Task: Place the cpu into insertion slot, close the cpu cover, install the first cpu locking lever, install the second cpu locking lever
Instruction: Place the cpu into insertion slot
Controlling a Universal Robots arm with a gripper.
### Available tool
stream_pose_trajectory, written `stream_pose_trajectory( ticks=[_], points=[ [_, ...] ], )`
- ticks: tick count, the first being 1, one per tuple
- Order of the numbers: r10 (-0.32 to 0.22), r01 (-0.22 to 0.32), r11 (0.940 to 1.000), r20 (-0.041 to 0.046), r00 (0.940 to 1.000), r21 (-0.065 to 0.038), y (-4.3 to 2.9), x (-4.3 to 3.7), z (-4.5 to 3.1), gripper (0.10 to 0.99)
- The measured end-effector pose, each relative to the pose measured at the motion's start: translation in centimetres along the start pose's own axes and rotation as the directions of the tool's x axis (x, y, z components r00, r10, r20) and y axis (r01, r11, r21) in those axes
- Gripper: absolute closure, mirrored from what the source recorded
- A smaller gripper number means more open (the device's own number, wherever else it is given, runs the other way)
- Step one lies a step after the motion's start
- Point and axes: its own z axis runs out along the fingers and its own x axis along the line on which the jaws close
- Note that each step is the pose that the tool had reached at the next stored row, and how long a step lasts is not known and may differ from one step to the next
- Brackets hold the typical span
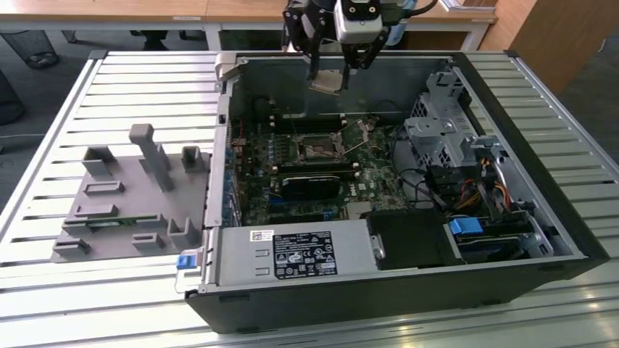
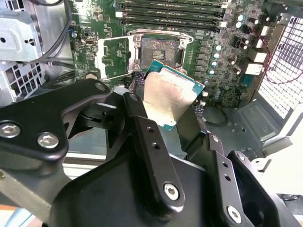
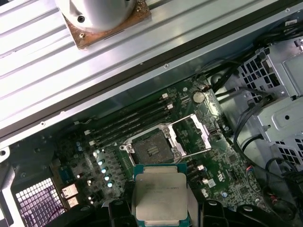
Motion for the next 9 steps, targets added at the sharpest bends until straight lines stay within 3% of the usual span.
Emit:
stream_pose_trajectory(
  ticks=[9],
  points=[
    [0.03, -0.03, 0.9995, 0.0024, 0.9995, -0.001, 0.0, 0.0, 0.0, 0.561]
  ],
)
